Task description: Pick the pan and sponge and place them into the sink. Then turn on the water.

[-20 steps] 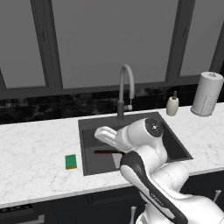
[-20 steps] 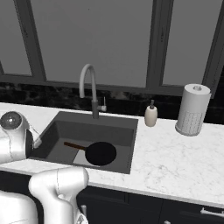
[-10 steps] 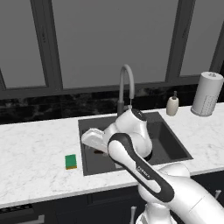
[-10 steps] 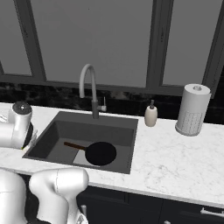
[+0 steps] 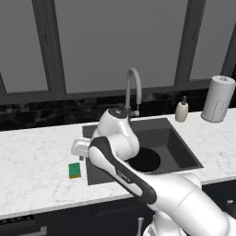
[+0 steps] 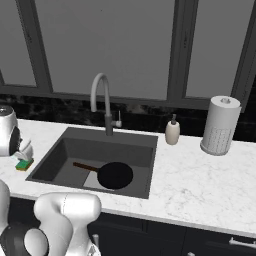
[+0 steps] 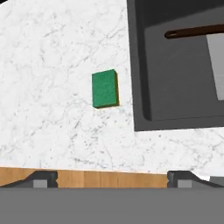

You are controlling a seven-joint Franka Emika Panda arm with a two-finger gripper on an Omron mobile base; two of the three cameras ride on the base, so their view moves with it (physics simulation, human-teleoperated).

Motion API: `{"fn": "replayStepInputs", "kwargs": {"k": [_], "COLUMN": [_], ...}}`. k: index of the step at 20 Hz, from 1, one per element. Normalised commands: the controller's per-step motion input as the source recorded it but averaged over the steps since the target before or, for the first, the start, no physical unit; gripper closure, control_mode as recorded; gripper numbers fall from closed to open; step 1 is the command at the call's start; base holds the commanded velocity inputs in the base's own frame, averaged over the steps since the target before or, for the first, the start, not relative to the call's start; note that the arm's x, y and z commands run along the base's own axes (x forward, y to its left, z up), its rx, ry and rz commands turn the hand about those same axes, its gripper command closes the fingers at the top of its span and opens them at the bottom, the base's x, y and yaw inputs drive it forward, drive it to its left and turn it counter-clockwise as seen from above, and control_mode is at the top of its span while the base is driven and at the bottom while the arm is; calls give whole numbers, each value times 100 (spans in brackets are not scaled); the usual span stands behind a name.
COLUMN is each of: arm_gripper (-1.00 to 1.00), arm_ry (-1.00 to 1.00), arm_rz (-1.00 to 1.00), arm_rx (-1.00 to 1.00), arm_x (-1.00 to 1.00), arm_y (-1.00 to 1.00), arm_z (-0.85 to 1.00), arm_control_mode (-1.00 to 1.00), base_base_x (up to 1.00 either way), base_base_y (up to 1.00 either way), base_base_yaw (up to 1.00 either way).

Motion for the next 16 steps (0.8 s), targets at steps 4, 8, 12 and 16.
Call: {"fn": "replayStepInputs", "kwargs": {"k": [4, 8, 12, 16], "arm_gripper": [-100, -100, -100, -100], "arm_ry": [13, 16, 5, 0], "arm_rz": [0, 1, 5, 8], "arm_rx": [-17, -13, -13, -16], "arm_x": [8, 16, 23, 31], "arm_y": [6, 0, 8, 30], "arm_z": [-38, -39, -37, -38], "arm_control_mode": [-100, -100, -100, -100], "base_base_x": [0, 0, 0, 0], "base_base_y": [0, 0, 0, 0], "base_base_yaw": [0, 0, 0, 0]}}
